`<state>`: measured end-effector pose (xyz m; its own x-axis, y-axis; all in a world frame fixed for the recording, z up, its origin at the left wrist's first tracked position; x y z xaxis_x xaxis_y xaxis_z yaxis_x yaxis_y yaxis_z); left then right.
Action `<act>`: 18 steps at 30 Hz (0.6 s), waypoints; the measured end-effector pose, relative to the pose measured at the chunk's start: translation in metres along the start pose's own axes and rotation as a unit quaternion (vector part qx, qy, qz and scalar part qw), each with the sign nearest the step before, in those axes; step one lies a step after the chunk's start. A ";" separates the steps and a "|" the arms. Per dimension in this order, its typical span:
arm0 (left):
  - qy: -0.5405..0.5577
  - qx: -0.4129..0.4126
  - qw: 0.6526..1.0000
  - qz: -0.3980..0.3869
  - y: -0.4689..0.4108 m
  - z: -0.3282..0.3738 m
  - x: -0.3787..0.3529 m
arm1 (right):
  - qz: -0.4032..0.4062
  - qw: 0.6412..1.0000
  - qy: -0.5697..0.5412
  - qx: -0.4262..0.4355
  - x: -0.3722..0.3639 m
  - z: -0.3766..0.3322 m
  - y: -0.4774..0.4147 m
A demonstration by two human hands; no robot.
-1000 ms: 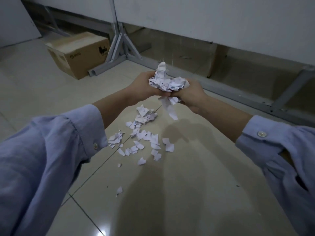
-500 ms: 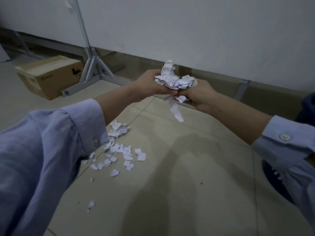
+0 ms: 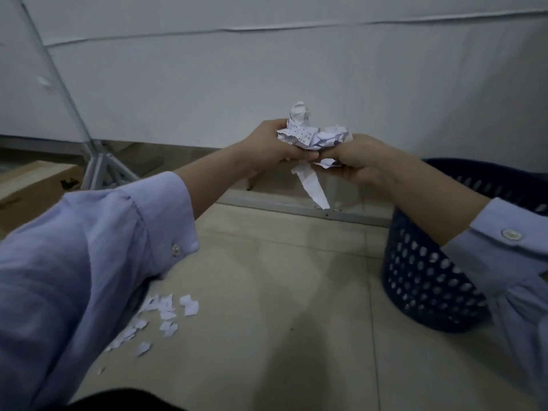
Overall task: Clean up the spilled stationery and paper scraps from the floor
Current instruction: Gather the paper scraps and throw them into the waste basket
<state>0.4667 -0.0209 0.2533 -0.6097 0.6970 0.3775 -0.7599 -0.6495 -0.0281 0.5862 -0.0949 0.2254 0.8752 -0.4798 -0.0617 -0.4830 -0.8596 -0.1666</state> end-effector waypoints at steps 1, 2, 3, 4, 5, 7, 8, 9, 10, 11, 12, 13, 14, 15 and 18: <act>-0.003 -0.008 1.000 -0.005 -0.005 0.011 -0.014 | 0.011 1.000 0.000 0.004 0.017 -0.007 0.004; -0.004 -0.016 1.000 -0.012 -0.011 0.021 -0.029 | 0.023 1.000 0.001 0.008 0.034 -0.014 0.008; 0.000 -0.022 1.000 -0.017 -0.015 0.030 -0.043 | 0.036 0.999 0.000 0.010 0.050 -0.019 0.012; 0.002 -0.028 0.999 -0.020 -0.018 0.036 -0.053 | 0.047 0.999 -0.002 0.010 0.062 -0.023 0.015; 0.000 -0.036 0.999 -0.029 -0.023 0.046 -0.071 | 0.064 0.998 -0.001 0.013 0.081 -0.028 0.020; -0.010 -0.051 0.998 -0.044 -0.031 0.061 -0.099 | 0.084 0.996 0.001 0.012 0.110 -0.034 0.030; -0.017 -0.058 0.997 -0.055 -0.034 0.070 -0.115 | 0.099 0.995 0.005 0.010 0.127 -0.035 0.035; -0.026 -0.065 0.995 -0.064 -0.039 0.076 -0.130 | 0.113 0.994 0.007 0.010 0.143 -0.036 0.040; -0.032 -0.073 0.994 -0.072 -0.044 0.083 -0.148 | 0.135 0.991 0.009 0.011 0.163 -0.037 0.045; -0.033 -0.077 0.993 -0.079 -0.048 0.087 -0.165 | 0.155 0.988 0.010 0.011 0.182 -0.036 0.050; -0.031 -0.077 0.993 -0.082 -0.052 0.089 -0.180 | 0.175 0.984 0.016 0.005 0.199 -0.033 0.054; -0.032 -0.074 0.993 -0.086 -0.055 0.090 -0.195 | 0.192 0.981 0.022 -0.004 0.215 -0.030 0.059; -0.037 -0.075 0.993 -0.087 -0.057 0.090 -0.210 | 0.203 0.978 0.034 -0.012 0.230 -0.026 0.066; -0.050 -0.077 0.992 -0.086 -0.058 0.089 -0.224 | 0.209 0.976 0.048 -0.022 0.240 -0.022 0.070; -0.119 -0.086 0.986 -0.082 -0.061 0.077 -0.259 | 0.230 0.961 0.145 -0.049 0.268 -0.006 0.087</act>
<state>0.6878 -0.1852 0.2287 -0.4202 0.6837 0.5967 -0.8833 -0.4588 -0.0964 0.7786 -0.2988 0.1999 0.5308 -0.8297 0.1728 -0.8296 -0.5504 -0.0941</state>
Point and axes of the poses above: each hand's wrist, its own y-axis away from the middle knuckle, its own x-axis out of the back of the hand, z = x × y, the point moved 6 cm from there along -y, towards the middle knuckle, and after that the axes turned 14 degrees about x, right-handed, at the moved point
